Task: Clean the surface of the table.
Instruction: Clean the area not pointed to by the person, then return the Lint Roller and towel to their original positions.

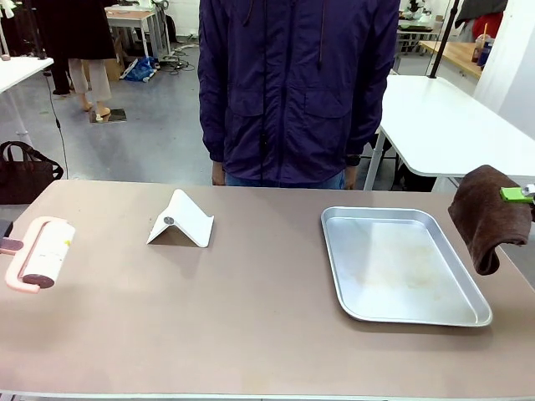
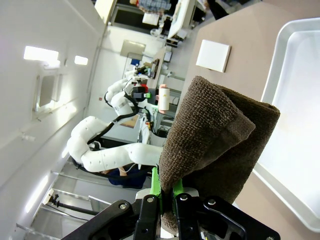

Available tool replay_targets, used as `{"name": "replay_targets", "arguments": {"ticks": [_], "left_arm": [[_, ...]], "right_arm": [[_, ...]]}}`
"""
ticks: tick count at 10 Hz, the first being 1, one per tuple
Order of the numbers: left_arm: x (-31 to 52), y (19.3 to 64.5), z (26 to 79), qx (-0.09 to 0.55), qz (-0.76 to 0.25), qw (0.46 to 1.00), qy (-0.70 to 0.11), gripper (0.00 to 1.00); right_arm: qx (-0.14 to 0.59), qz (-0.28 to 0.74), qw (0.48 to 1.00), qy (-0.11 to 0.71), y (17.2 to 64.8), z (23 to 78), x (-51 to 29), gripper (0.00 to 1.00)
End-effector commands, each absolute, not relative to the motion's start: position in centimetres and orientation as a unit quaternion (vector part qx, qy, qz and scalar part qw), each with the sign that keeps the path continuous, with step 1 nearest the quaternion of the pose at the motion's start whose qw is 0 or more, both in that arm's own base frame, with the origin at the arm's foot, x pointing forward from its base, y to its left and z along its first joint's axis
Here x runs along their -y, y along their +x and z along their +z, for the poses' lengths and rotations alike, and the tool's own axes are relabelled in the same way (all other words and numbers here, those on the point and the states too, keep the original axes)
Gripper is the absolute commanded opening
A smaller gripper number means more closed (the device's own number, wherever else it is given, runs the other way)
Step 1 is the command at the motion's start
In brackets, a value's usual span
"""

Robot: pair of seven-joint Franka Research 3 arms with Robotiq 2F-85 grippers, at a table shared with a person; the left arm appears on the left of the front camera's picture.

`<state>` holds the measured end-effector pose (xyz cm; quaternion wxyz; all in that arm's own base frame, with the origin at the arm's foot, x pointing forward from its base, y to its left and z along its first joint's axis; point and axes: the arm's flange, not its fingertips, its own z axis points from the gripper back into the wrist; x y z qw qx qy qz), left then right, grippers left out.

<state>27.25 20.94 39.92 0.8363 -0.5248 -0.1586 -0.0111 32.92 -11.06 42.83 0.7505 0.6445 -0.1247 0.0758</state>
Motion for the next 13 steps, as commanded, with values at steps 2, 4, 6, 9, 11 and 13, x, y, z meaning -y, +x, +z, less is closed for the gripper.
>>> {"name": "replay_targets", "arguments": {"ticks": [2, 4, 6, 9, 11, 13], "left_arm": [[-20.68, 27.44, 40.06, 0.157, -0.016, 0.837, -0.524, 0.05], [-20.68, 27.44, 40.06, 0.157, -0.016, 0.837, -0.524, 0.05], [-20.68, 27.44, 40.06, 0.157, -0.016, 0.837, -0.524, 0.05], [-20.68, 27.44, 40.06, 0.157, -0.016, 0.837, -0.524, 0.05], [-20.68, 27.44, 40.06, 0.157, -0.016, 0.837, -0.524, 0.05], [-20.68, 27.44, 40.06, 0.157, -0.016, 0.837, -0.524, 0.05]], "right_arm": [[0.132, 0.080, 0.745, 0.649, 32.98, 43.09, 11.04, 0.10], [0.132, 0.080, 0.745, 0.649, 32.98, 43.09, 11.04, 0.10], [0.132, 0.080, 0.745, 0.649, 32.98, 43.09, 11.04, 0.10], [0.132, 0.080, 0.745, 0.649, 32.98, 43.09, 11.04, 0.10], [0.132, 0.080, 0.745, 0.649, 32.98, 43.09, 11.04, 0.10], [0.132, 0.080, 0.745, 0.649, 32.98, 43.09, 11.04, 0.10]]}}
